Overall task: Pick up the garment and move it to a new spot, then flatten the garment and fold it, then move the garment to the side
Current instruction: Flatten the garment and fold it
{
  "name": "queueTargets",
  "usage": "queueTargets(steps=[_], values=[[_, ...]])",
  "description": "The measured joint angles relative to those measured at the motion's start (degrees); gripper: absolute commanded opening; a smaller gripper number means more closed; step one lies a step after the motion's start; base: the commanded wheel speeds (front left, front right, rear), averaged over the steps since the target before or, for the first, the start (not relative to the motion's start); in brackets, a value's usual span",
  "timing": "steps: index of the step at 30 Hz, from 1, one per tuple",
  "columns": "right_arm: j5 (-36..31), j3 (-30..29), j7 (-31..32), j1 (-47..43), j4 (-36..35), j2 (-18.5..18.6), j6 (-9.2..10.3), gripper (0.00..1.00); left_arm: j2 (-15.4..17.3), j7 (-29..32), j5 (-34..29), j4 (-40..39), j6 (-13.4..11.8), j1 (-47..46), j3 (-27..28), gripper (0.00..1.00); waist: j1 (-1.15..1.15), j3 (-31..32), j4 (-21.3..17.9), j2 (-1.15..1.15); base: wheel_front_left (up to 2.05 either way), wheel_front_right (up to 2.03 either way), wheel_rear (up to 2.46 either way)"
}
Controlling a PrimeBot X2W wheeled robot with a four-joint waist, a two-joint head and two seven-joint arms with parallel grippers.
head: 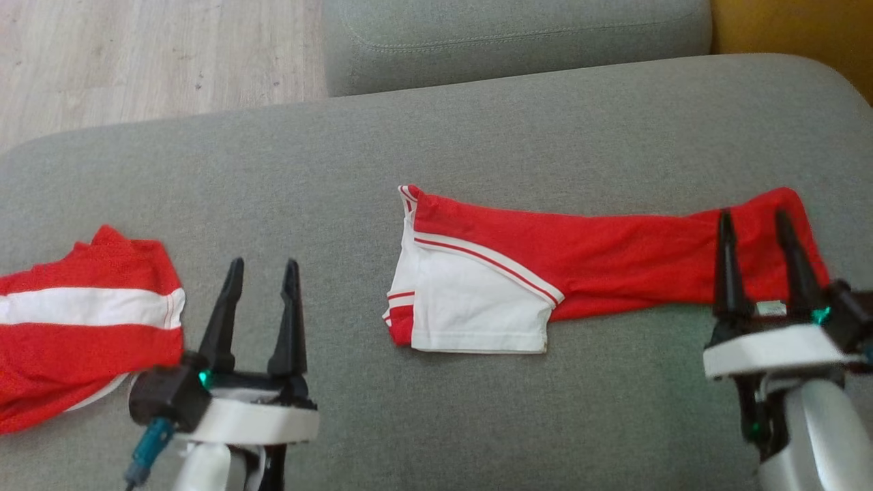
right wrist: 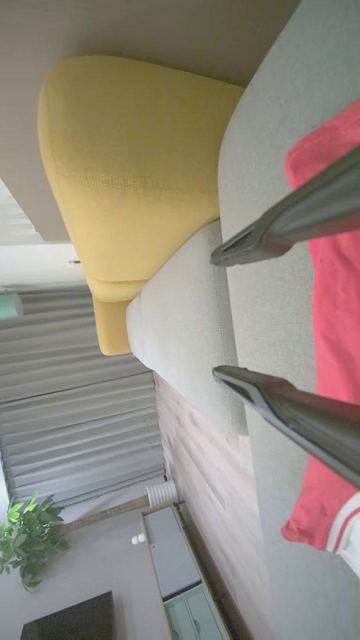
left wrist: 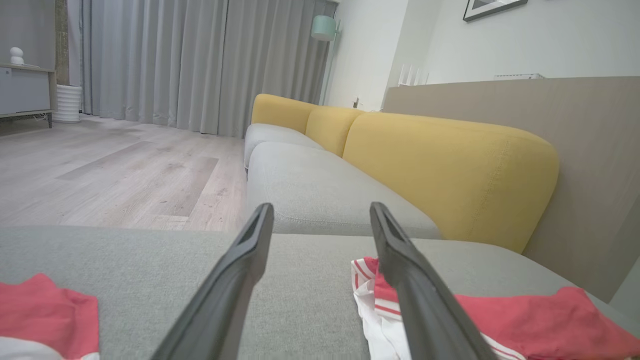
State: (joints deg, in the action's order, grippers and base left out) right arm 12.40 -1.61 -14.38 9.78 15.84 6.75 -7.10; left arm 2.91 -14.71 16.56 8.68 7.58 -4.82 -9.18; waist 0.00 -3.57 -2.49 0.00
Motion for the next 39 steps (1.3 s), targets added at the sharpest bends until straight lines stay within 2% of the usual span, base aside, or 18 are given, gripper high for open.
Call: queueTargets(steps=[6, 13, 18, 25, 28, 29, 33, 39], values=[[-2.7, -0.3, 0.0, -5.3, -1.1, -2.7, 0.00, 1.00, 0.0, 0.0, -0.9, 0.2, 0.0, 3.7, -0.3, 1.00, 0.00, -0.2, -0.1, 0.00, 0.00, 0.00, 0.00], [-3.7, -2.0, 0.0, -5.6, -0.9, -3.3, 0.00, 1.00, 0.0, 0.0, -0.3, 0.3, 0.0, 3.9, -0.6, 1.00, 0.00, -1.2, 0.5, 0.00, 0.00, 0.00, 0.00], [-4.9, -11.5, 0.2, -1.4, 6.3, -3.3, 0.00, 1.00, 0.0, 0.0, -0.4, 0.4, 0.0, 2.6, -0.8, 1.00, 0.00, -3.2, 1.0, 0.00, 0.00, 0.00, 0.00], [-6.2, -25.1, 6.8, 12.1, 19.1, -3.3, 0.00, 1.00, -0.1, 0.0, -0.5, 0.5, 0.0, -1.1, -2.4, 1.00, 0.02, -7.8, 2.2, 0.00, 0.00, 0.00, 0.00], [-9.2, -32.4, 8.4, 16.8, 22.8, -3.4, 0.00, 1.00, -0.1, 0.0, -0.5, 0.9, 0.0, -2.2, -2.8, 1.00, 0.02, -9.9, 3.1, 0.00, 0.00, 0.00, 0.00], [-9.2, -32.4, 8.4, 16.8, 22.8, -3.4, 0.00, 1.00, -0.1, 0.0, -0.5, 0.9, 0.0, -2.2, -2.8, 1.00, 0.02, -9.9, 3.1, 0.00, 0.00, 0.00, 0.00], [-18.4, -42.9, 11.6, 21.4, 26.2, -2.5, 0.00, 1.00, -0.1, 0.0, -0.5, 1.4, 0.0, -3.8, -3.6, 1.00, 0.02, -12.8, 4.7, 0.00, 0.00, 0.00, 0.00], [-23.8, -45.1, 14.5, 25.3, 29.2, -2.7, 0.00, 1.00, -0.1, 0.0, -0.6, 1.6, 0.0, -4.6, -3.6, 1.00, 0.01, -14.6, 5.5, 0.00, 0.00, 0.00, 0.00]])
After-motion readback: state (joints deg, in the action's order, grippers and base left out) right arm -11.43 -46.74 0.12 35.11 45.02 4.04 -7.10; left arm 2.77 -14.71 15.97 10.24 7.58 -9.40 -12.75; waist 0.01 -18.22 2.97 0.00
